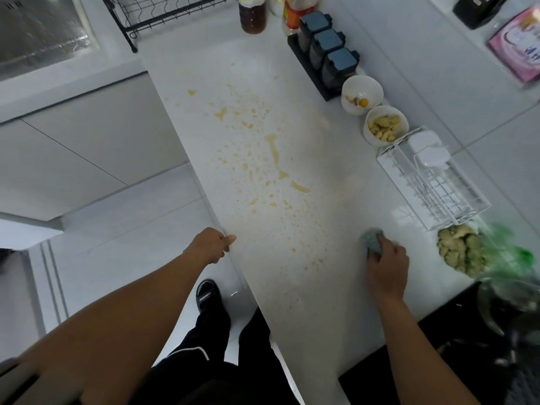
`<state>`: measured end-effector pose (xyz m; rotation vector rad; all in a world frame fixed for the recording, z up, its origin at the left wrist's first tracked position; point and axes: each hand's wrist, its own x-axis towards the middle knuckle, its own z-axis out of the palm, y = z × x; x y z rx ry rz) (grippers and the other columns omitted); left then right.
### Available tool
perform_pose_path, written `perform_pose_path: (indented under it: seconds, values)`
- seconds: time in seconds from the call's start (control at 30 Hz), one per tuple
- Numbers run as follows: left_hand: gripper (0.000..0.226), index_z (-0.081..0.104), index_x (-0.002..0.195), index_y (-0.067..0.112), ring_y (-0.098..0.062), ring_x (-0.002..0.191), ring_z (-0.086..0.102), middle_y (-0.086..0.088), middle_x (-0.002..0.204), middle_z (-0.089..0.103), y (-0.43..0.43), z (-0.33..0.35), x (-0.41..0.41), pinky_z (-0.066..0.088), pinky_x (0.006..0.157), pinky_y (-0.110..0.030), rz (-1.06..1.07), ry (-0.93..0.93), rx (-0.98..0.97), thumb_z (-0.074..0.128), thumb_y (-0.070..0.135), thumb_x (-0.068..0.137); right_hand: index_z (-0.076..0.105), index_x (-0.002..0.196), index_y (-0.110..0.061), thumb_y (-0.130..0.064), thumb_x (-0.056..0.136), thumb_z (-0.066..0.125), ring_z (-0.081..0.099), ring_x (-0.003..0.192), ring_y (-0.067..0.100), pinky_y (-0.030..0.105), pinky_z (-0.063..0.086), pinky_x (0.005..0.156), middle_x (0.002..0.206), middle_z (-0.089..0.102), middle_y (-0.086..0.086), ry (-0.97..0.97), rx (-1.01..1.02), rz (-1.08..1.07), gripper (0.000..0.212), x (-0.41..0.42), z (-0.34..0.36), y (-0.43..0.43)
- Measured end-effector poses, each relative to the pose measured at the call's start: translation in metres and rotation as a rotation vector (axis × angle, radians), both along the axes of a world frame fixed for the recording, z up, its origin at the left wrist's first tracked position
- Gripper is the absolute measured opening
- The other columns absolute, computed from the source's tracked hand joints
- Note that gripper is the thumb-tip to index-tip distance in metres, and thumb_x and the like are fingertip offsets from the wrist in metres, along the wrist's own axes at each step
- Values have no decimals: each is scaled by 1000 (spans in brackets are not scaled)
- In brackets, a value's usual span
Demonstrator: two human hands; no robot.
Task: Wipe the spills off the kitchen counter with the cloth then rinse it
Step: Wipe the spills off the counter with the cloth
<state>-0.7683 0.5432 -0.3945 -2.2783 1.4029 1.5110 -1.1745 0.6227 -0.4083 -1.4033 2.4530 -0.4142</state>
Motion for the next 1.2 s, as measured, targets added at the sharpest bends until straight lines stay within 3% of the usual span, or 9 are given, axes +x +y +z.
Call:
perform_pose_path:
  seconds: [0.17, 0.33, 0.47, 0.6, 0.73, 0.87, 0.97, 1.1, 1.2]
  values:
    - [66, 54, 112, 16, -27, 103, 60, -5, 112, 59, 15, 8, 0, 49, 75, -41, -208, -377, -215, 50, 76, 85, 63, 128, -4, -1, 82, 67, 54, 92, 44, 47, 49, 76, 104, 56, 26, 113, -43, 292, 47, 24, 0, 10]
    - [120, -1, 159, 19, -27, 154, 5, -5, 168, 0, 7, 16, 6, 25, 119, -52, -494, -409, -373, 58, 82, 75, 59, 131, -3, -4, 87, 63, 52, 99, 48, 52, 48, 81, 113, 54, 30, 55, -29, -57, 45, 27, 5, 10]
    - [141, -11, 158, 10, -25, 154, -15, -9, 166, -19, -7, 20, -4, 10, 124, -52, -702, -399, -239, 63, 86, 65, 61, 130, -5, -5, 85, 64, 54, 96, 42, 47, 51, 77, 107, 57, 24, 102, -20, 307, 46, 31, 5, 15]
    - [149, -15, 157, 5, -27, 153, -17, -12, 164, -23, -3, 22, -15, 13, 123, -54, -694, -449, -180, 72, 80, 62, 60, 131, -4, -5, 84, 65, 53, 94, 46, 50, 50, 77, 108, 56, 29, 89, -25, 14, 48, 36, 5, 15]
    - [150, -15, 156, 2, -30, 153, -16, -16, 164, -21, -5, 25, -23, 18, 122, -56, -705, -484, -154, 73, 79, 62, 64, 126, -4, -3, 79, 65, 55, 85, 42, 48, 54, 69, 99, 58, 25, 145, -71, 369, 47, 41, 2, 21]
    - [150, -13, 155, 0, -33, 153, -13, -19, 164, -18, -8, 29, -29, 22, 120, -57, -732, -542, -114, 73, 79, 62, 63, 125, -3, -3, 77, 69, 54, 89, 46, 51, 52, 72, 103, 56, 28, 122, -58, 86, 49, 44, 1, 23]
    - [151, -15, 154, -2, -35, 153, -14, -20, 164, -19, -9, 30, -33, 26, 118, -57, -738, -563, -87, 74, 77, 62, 64, 125, -5, -10, 79, 60, 54, 86, 40, 47, 53, 71, 97, 57, 22, 177, -83, 424, 46, 53, 2, 29]
    - [151, -18, 154, -2, -33, 153, -16, -18, 163, -22, -8, 30, -36, 30, 115, -55, -717, -565, -68, 76, 75, 63, 65, 123, -5, -7, 78, 62, 53, 84, 40, 47, 53, 70, 95, 56, 23, 137, -83, 142, 45, 52, 1, 33]
    - [151, -18, 153, -3, -34, 153, -16, -19, 163, -21, -8, 31, -37, 31, 115, -55, -721, -578, -66, 76, 74, 63, 63, 127, -8, -17, 79, 51, 52, 84, 37, 45, 52, 69, 96, 56, 19, 187, -87, 379, 50, 69, 2, 40]
